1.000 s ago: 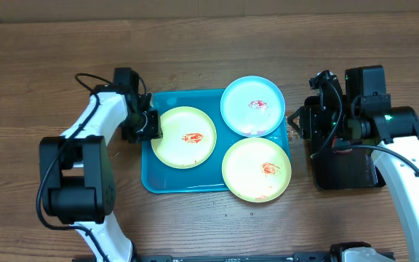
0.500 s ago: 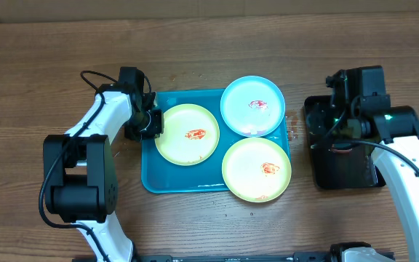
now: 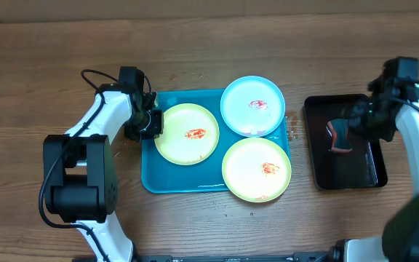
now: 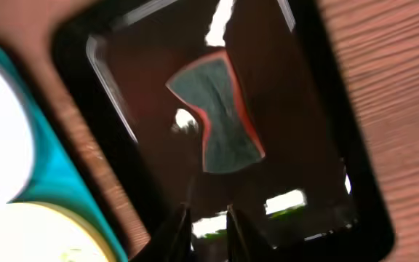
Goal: Clean dirty plates on tray and stack at the side
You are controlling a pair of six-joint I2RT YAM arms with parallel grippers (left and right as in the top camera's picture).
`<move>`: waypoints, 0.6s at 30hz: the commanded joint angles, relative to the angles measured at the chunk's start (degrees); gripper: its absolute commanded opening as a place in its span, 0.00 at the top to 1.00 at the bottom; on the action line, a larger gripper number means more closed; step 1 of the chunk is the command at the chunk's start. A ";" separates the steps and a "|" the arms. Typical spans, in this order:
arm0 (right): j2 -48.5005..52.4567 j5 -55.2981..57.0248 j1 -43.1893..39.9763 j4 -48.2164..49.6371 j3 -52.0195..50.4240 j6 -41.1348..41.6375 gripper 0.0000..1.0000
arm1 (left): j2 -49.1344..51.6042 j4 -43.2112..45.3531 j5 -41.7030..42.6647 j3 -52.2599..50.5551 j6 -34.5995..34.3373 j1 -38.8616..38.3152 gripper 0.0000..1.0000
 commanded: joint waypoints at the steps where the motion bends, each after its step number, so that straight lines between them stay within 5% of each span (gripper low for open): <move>1: 5.70 -0.04 0.87 0.15 0.79 -5.44 0.84 | 1.16 0.00 -3.37 0.35 2.84 -0.37 0.96; 18: 16.96 4.00 1.18 9.62 -0.59 -8.17 0.68 | 1.16 0.79 -3.37 0.35 3.02 -0.42 0.96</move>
